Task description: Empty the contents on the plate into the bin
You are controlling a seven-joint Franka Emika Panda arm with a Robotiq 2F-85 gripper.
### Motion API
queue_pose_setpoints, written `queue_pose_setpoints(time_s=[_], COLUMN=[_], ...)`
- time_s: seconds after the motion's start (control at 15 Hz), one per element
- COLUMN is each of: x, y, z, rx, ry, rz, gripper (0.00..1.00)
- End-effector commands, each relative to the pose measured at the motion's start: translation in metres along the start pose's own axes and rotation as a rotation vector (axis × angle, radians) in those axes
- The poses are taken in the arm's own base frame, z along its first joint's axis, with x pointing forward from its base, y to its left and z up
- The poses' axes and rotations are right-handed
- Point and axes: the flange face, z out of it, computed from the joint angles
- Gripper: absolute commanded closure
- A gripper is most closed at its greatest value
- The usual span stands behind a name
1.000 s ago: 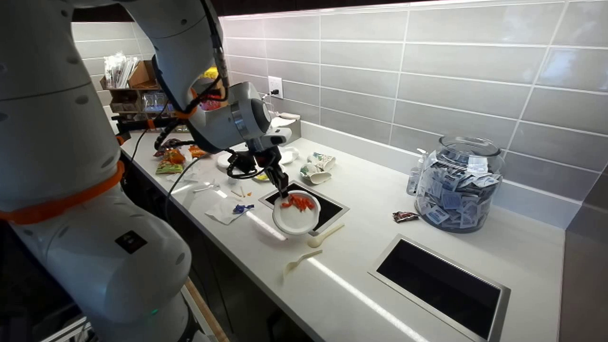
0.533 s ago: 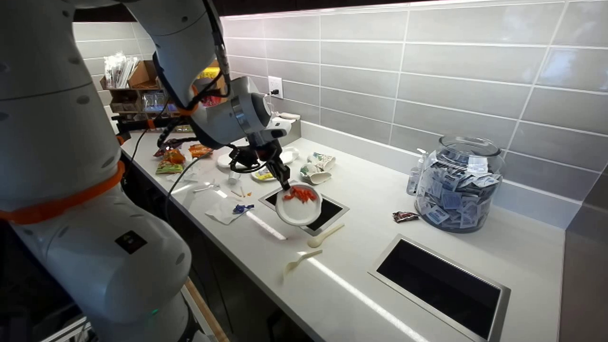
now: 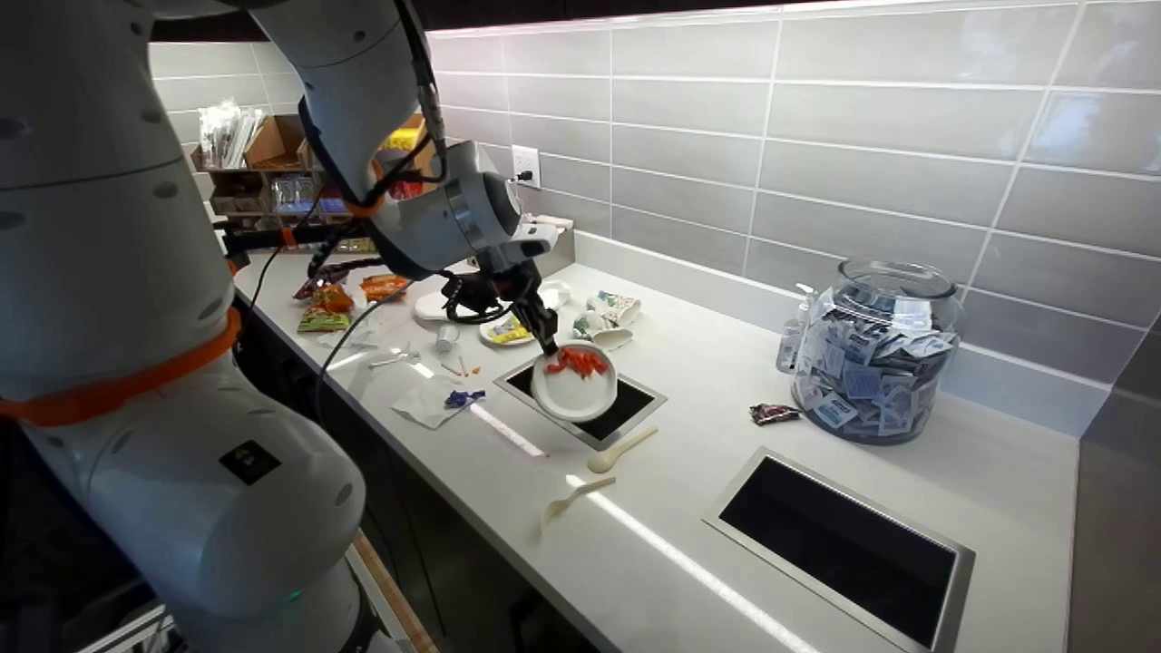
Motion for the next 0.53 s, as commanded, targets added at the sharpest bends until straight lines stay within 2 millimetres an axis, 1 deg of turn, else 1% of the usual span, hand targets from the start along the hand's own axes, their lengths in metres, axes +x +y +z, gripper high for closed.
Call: queue_pose_setpoints(time_s=[0.0,0.47], x=[0.0048,0.0085], y=[-0.0073,-0.0149], z=[0.0022,0.0012], rx=[0.026,0.089], ry=[0.028,0.066], rz=[-0.022,-0.043], gripper=[0.99,0.99])
